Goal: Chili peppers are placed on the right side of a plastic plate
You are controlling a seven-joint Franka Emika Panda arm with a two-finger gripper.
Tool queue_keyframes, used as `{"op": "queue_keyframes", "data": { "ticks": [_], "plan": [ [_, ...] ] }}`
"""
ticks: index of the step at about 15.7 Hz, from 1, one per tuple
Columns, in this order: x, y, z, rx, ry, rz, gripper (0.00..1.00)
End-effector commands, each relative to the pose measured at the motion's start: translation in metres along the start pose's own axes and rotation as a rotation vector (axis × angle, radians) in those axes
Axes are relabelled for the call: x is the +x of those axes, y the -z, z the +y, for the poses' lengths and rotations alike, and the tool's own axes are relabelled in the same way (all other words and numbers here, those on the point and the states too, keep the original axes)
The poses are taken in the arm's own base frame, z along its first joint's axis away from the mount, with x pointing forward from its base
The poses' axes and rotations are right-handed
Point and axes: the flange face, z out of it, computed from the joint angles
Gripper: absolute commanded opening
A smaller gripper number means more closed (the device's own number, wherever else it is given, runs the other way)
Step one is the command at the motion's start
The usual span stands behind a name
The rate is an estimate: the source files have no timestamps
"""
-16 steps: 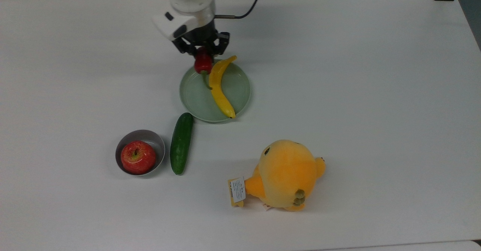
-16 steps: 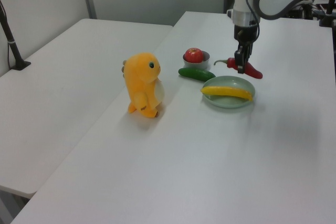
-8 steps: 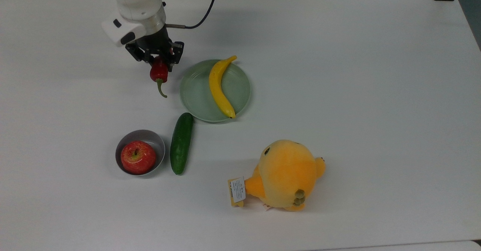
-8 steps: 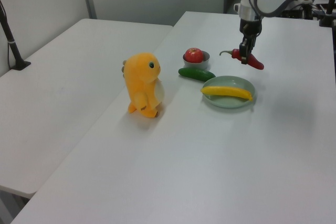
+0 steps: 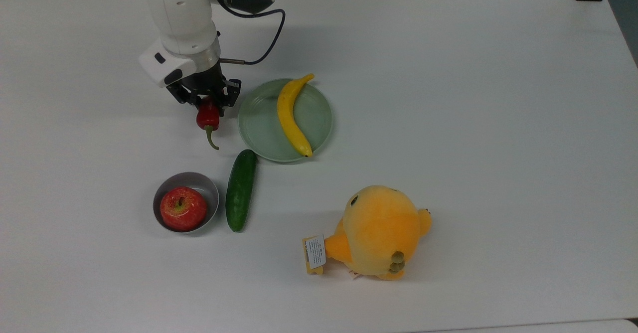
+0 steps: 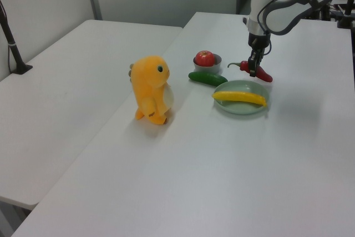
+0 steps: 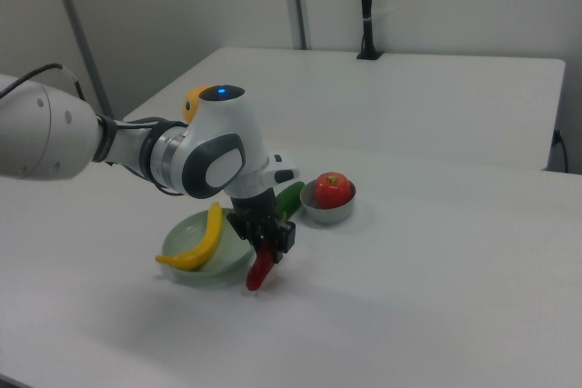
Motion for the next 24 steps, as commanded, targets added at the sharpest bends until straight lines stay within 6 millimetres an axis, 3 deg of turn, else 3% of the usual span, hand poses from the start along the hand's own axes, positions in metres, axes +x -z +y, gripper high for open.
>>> {"op": "queue_keyframes", "data": {
  "ticks": [1,3,4,8,10,17,20,22,24],
  "plan": [
    [0.002,0.001,-0.003,-0.004,0.022,0.014,0.60],
    [0.002,0.001,-0.004,-0.004,0.020,0.014,0.94],
    [0.002,0.000,-0.005,-0.007,0.025,0.012,1.00],
    [0.002,0.011,-0.004,-0.005,0.021,0.025,1.00],
    [0.002,0.033,-0.012,-0.008,0.033,0.048,1.00],
    [-0.001,0.100,-0.009,-0.005,-0.008,0.093,1.00],
    [-0.001,0.137,-0.026,0.007,-0.053,0.077,1.00],
    [-0.003,0.163,-0.055,0.013,-0.024,0.010,1.00],
    [-0.007,0.189,-0.064,0.014,-0.008,-0.066,1.00]
  ]
}}
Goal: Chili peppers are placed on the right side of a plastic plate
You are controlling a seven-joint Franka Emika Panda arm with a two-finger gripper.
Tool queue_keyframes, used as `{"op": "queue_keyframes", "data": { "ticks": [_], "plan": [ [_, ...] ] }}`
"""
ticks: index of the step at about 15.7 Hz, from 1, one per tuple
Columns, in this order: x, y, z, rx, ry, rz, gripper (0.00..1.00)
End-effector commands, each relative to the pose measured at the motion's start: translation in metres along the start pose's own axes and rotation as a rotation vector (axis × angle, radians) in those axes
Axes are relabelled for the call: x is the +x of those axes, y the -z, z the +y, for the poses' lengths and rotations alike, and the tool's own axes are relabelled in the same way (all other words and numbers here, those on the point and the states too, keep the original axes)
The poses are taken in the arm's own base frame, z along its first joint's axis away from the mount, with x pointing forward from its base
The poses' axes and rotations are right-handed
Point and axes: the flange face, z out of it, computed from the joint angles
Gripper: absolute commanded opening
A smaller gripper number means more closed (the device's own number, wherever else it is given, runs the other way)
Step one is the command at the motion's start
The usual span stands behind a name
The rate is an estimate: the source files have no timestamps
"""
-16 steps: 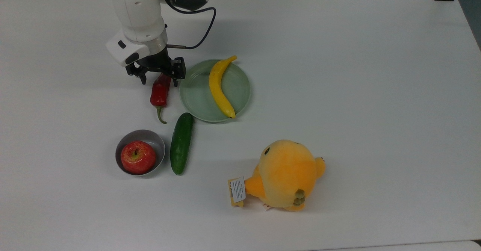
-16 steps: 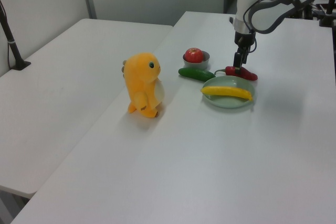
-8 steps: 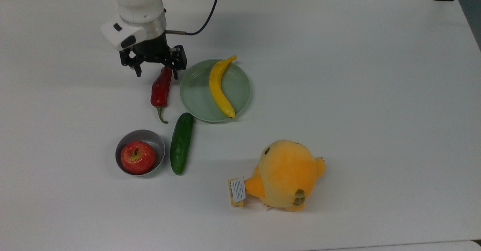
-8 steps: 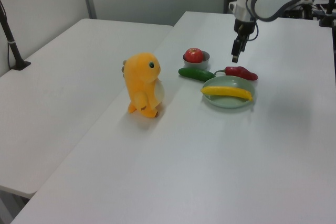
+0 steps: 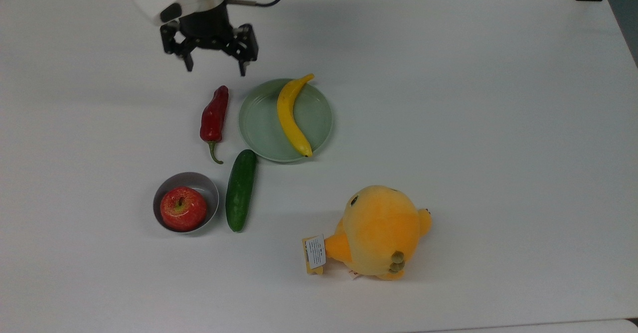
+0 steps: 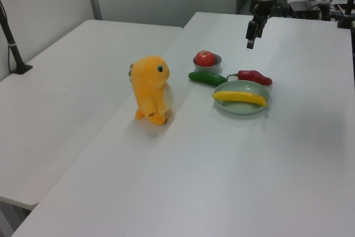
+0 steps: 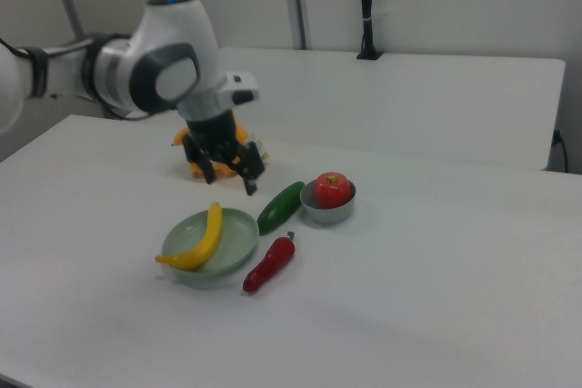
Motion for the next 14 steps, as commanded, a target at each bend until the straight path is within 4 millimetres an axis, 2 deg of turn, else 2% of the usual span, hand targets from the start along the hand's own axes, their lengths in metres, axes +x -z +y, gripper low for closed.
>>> {"op": "queue_keyframes", "data": {
  "ticks": [1,3,5,9,10,14],
  "plan": [
    [-0.011,0.050,-0.032,-0.004,0.018,-0.124,1.00],
    [-0.021,0.069,-0.043,0.003,0.049,-0.116,1.00],
    [-0.026,0.087,-0.043,0.012,0.047,-0.083,1.00],
    [-0.021,0.095,-0.033,0.045,0.015,-0.030,1.00],
    [-0.015,0.099,-0.032,0.053,0.000,0.023,1.00],
    [-0.015,0.099,-0.037,0.055,0.005,0.027,1.00]
  ]
}}
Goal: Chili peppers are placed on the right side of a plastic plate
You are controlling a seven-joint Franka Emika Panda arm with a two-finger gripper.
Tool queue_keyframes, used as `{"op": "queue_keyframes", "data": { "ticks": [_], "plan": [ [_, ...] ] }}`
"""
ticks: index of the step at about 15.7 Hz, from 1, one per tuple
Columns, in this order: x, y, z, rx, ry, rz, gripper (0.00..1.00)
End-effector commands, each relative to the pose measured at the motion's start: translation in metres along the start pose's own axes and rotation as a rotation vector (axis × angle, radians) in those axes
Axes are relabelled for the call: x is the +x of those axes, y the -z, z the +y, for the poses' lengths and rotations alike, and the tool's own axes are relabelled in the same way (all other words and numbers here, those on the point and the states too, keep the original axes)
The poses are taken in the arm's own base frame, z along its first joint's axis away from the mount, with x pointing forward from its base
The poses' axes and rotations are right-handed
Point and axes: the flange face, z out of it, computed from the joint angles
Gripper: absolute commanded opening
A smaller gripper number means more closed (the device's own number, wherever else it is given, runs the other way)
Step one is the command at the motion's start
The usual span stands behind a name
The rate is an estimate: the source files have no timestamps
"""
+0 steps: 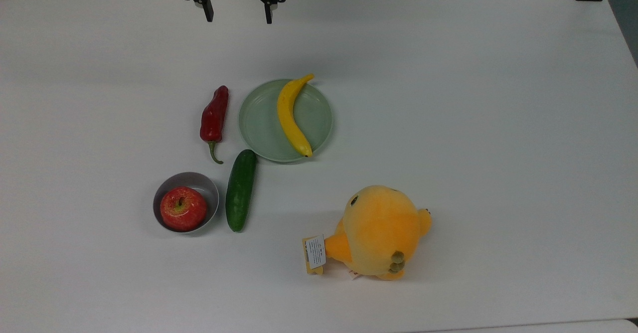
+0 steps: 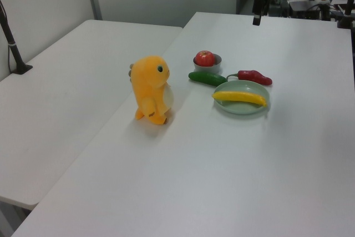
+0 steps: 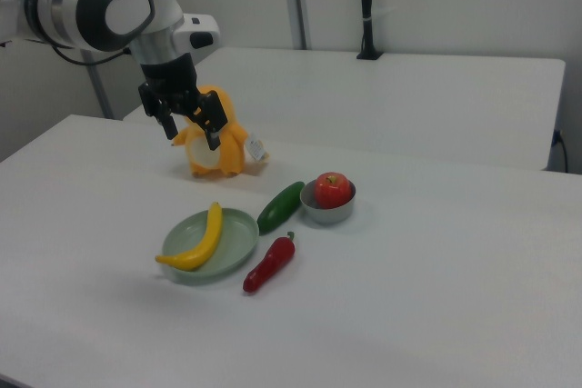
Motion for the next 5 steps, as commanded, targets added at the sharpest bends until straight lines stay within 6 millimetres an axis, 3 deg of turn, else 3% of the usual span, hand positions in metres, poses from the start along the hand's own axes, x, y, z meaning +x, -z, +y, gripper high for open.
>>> {"op": "queue_keyframes", "data": {
  "ticks": [1,5],
  "plan": [
    [-0.0009,0.0021,-0.0043,0.016,-0.019,0.013,1.00],
    [0.0002,-0.0016,-0.0088,0.039,-0.016,0.012,1.00]
  ]
}}
